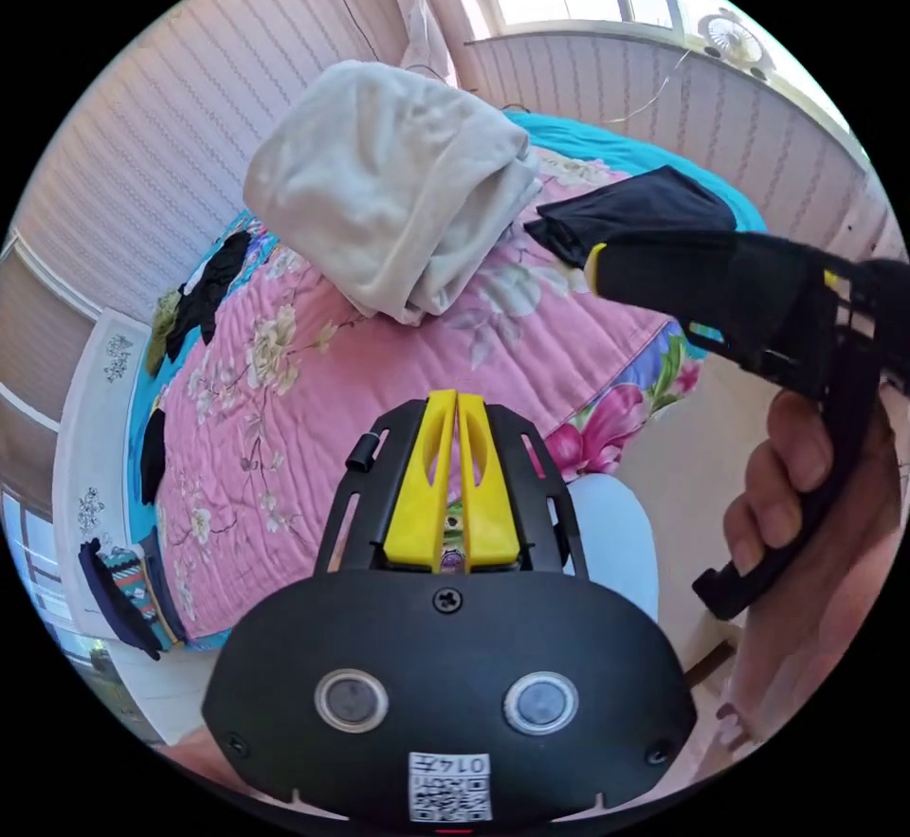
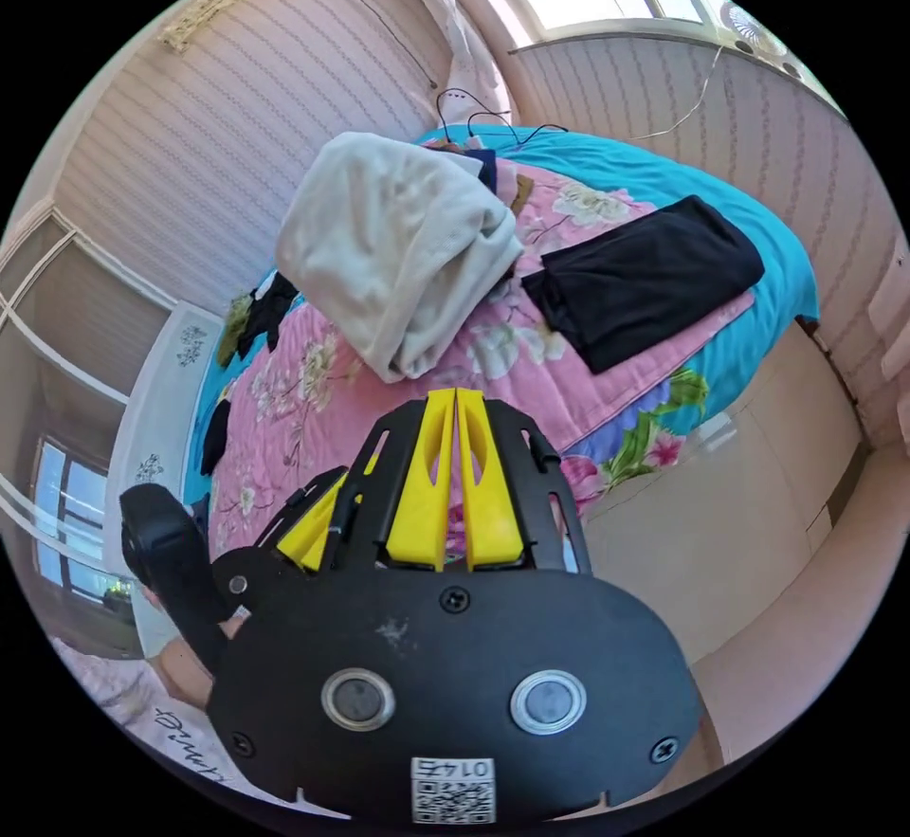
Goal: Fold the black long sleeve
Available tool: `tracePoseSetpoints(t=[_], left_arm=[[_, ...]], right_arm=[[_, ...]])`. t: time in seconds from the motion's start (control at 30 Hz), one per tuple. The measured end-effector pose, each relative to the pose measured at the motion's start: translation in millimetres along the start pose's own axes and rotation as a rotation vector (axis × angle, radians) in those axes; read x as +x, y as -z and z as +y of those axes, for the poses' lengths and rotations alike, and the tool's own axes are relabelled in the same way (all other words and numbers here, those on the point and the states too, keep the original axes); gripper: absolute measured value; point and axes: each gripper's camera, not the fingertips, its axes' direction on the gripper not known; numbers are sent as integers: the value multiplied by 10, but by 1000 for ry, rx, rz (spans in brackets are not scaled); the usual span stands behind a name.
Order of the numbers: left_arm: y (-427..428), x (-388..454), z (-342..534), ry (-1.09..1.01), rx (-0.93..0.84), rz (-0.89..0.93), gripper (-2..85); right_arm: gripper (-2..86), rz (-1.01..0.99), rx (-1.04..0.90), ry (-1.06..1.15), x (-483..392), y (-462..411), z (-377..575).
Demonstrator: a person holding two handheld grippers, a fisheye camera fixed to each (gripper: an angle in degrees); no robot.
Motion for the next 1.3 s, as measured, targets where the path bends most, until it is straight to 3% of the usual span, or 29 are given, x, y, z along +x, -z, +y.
tracePoseSetpoints(t=[0.23, 0.4, 0.63, 0.87, 0.93, 1.17, 1.3], left_arm=[[-982, 187, -290, -4, -112, -18, -8], [-1618, 306, -262, -45, -173, -104, -8], [-1958, 298, -184, -37, -108, -80, -8], [-2147, 450, -55, -172, -12, -251, -8], [-2146, 337, -17, -152, 23, -201, -8], [-2286, -583, -159, -1, -68, 303, -9], [-2319, -834, -153, -64, -55, 407, -9]], right_arm=[[-9, 259, -75, -50, 722, -831, -97], [-9, 318, -113, -15, 877, -1252, -4], [-9, 315, -38, 30, 942, -1350, 111], [-9, 341, -34, 66, 947, -1456, 109], [-9, 353, -50, 99, 935, -1487, 88], [-9, 287, -60, 146, 1039, -1526, 43], [-9, 215, -54, 148, 1140, -1519, 32]])
